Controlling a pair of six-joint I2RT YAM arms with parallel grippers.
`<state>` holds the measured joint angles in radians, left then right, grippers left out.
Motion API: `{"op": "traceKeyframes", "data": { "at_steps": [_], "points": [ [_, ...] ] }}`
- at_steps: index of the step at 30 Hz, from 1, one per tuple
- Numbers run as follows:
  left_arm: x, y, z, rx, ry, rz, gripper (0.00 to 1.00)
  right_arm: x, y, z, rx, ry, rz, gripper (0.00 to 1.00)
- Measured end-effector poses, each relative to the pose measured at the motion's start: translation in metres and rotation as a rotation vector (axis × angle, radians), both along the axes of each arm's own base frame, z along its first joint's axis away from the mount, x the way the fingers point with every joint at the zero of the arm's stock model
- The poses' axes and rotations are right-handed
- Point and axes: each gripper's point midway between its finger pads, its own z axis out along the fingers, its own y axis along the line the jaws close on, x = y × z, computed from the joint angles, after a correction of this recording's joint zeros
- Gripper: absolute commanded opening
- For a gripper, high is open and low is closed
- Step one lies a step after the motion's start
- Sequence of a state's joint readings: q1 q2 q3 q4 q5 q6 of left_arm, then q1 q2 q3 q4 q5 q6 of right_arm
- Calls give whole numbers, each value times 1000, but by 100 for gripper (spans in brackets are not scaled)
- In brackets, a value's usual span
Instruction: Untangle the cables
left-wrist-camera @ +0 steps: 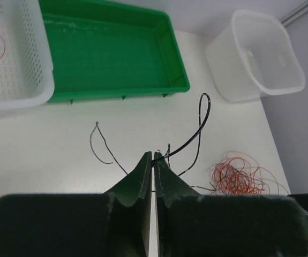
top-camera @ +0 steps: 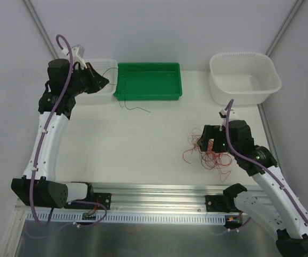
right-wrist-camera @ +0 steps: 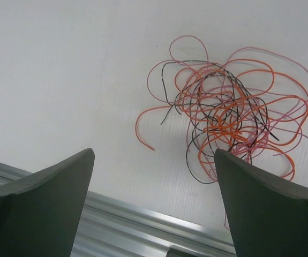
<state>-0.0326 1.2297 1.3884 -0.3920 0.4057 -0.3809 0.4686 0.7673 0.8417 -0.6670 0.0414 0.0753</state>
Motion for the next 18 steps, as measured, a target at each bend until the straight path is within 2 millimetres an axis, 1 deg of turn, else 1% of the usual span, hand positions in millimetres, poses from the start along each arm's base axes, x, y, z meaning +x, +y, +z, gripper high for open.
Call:
{"op": "traceKeyframes", "data": {
  "at_steps": [3,5,8,10,11,14,17,18],
  "points": [
    [21,-15,26,-19,-42,-26,0,-3,-4,13,16,-60,-3,99],
    [40,-24,42,-25,-68,-33,0,-4,-7,19,20,-91,-12,100],
    [73,-32,54,-34,-93,-31,0,-6,-10,24,24,-118,-21,100],
    [98,-37,56,-37,-100,-23,0,-7,-12,22,22,-122,-25,99],
    [112,-38,56,-39,-107,-15,0,-7,-13,20,20,-120,-27,100],
    [150,-43,45,-44,-101,3,0,-10,-15,11,10,-108,-31,100],
    [189,-49,21,-52,-77,21,0,-11,-16,7,5,-101,-33,100],
    [202,-51,9,-53,-67,26,0,-11,-16,6,2,-98,-34,100]
  ]
}}
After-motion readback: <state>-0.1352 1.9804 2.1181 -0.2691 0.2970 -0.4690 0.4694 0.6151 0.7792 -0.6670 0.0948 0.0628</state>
